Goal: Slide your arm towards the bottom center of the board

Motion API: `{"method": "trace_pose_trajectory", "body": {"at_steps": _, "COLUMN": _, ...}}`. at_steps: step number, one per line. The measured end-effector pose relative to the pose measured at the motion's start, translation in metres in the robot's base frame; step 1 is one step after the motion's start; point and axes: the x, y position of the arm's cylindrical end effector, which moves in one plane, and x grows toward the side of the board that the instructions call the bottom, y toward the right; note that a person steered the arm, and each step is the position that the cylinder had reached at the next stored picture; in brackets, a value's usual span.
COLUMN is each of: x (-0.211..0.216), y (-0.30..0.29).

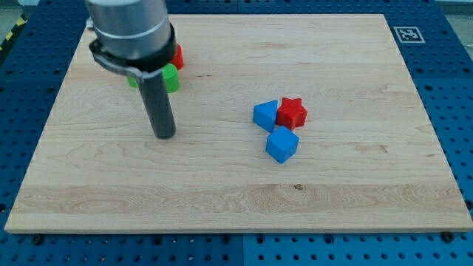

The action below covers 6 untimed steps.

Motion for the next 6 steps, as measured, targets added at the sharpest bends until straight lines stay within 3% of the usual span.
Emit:
{"method": "trace_pose_trajectory", "body": {"at_steps": 2, "x": 0.053, "y": 0.049}}
{"method": "trace_pose_trajectory", "body": {"at_steps": 3, "x": 0.055, "y": 0.087}}
{"method": "trace_pose_trajectory", "body": {"at_steps": 6, "x": 0.060, "y": 0.087}}
